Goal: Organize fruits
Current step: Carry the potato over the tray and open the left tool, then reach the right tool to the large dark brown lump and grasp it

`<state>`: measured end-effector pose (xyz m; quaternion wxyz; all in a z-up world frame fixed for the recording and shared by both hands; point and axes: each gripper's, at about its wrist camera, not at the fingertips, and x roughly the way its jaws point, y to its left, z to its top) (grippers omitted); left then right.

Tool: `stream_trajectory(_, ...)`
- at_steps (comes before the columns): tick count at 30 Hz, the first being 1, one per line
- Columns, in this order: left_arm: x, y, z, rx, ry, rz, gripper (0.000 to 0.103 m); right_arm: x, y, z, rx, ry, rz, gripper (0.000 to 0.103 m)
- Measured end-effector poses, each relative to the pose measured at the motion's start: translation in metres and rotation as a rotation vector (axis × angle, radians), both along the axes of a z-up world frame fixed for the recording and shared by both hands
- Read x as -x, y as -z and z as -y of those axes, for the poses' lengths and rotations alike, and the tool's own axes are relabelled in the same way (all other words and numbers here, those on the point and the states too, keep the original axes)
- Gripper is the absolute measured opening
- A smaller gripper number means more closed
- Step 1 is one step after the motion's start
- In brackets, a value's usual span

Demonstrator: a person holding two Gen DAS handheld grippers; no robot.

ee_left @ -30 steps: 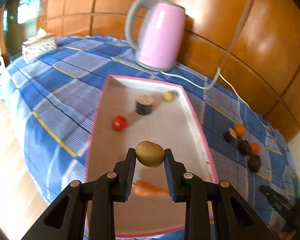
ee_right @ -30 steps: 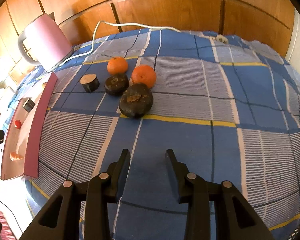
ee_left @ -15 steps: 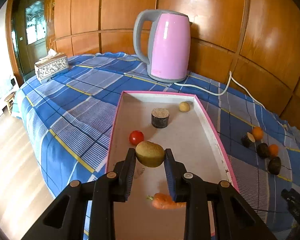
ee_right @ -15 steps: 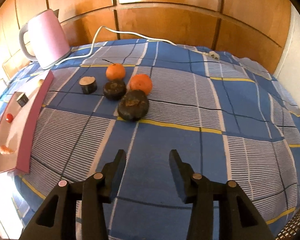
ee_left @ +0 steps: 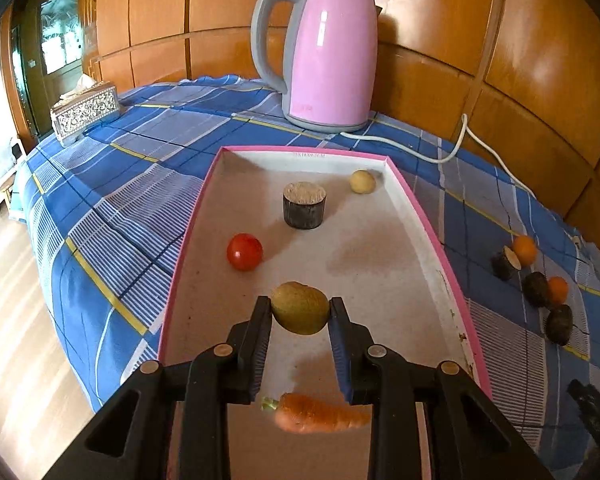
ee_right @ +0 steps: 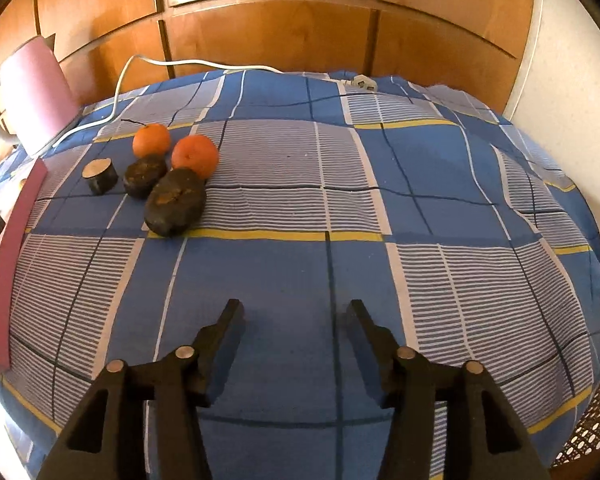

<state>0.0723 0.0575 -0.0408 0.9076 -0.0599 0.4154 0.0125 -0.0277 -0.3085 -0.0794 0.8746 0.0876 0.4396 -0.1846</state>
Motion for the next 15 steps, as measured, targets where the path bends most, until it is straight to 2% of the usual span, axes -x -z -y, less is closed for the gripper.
stream_trajectory(2, -0.002, 0.001, 0.001, -0.004, -0.004, 0.002, 0.034, 0.001, 0.001, 0.001, -0.005, 0.005, 0.011, 0.061)
stream_trajectory(7, -0.005, 0.0, 0.0, -0.003, -0.018, 0.008, 0.036, 0.002, 0.004, 0.001, 0.0, 0.01, 0.039, 0.067)
stream_trajectory(9, -0.006, -0.001, 0.0, 0.002, -0.027, 0.011, 0.045, 0.001, 0.005, 0.001, 0.0, 0.011, 0.045, 0.068)
stream_trajectory(10, -0.005, -0.002, -0.002, 0.01, -0.04, 0.018, 0.055, 0.001, 0.005, 0.001, -0.002, 0.013, 0.05, 0.07)
stream_trajectory(12, -0.003, -0.005, -0.004, 0.017, -0.06, 0.032, 0.066, 0.001, 0.006, 0.001, -0.005, 0.011, 0.056, 0.073)
stream_trajectory(15, 0.0, -0.01, -0.007, 0.012, -0.095, 0.051, 0.075, 0.003, 0.006, 0.002, -0.009, 0.015, 0.067, 0.074)
